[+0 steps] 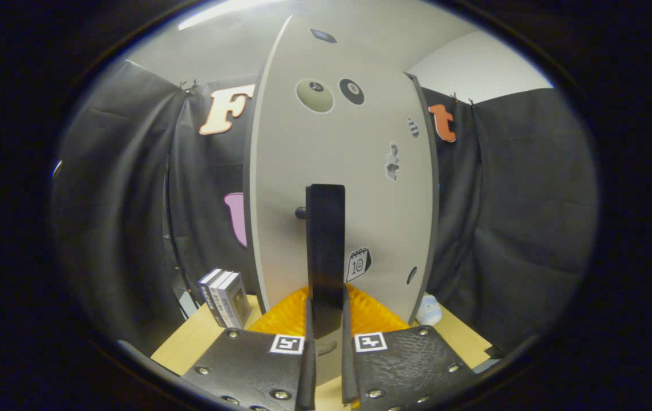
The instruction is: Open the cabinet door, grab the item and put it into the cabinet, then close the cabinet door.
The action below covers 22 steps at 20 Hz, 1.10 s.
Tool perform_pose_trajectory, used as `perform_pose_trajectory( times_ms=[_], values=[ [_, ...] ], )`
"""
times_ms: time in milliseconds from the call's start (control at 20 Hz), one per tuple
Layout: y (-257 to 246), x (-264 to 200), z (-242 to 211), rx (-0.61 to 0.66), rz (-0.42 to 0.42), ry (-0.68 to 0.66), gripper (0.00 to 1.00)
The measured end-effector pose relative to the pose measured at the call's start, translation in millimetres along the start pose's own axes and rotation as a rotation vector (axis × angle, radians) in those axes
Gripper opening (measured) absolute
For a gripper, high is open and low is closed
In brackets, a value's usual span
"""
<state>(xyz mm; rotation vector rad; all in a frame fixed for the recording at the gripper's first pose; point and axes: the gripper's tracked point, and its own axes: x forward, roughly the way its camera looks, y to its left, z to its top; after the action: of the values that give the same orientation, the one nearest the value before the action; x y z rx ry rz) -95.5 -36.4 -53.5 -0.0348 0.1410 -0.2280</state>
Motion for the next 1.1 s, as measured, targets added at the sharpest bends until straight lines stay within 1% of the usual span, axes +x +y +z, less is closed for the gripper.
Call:
perform_pose_trajectory(
  times_ms=[150,400,550,700,750,850,1000,1100],
  values=[
    [-25.0,-20.1,2.7,-0.01,-0.061,-0.006,0.18],
    [-74.9,-52.1,0.0,0.013,-0.155,-0.001,0.17],
    [-102.2,-65.8,-0.5,0.021,-0.19,0.011,0.18],
    [-126.7,-73.4,-1.7,0.063,-0.22,0.022,0.17],
    [-132.3,-74.2,-2.9,0.07,-0.215,0.028,0.17],
    [-153.7,-79.8,-2.5,0.062,-0.256,0.032,0.02],
    [-185.0,-86.0,-0.2,0.027,-0.315,0.037,0.02],
    [-195.2,-87.2,-0.3,0.073,-0.298,0.043,0.01]
  ],
)
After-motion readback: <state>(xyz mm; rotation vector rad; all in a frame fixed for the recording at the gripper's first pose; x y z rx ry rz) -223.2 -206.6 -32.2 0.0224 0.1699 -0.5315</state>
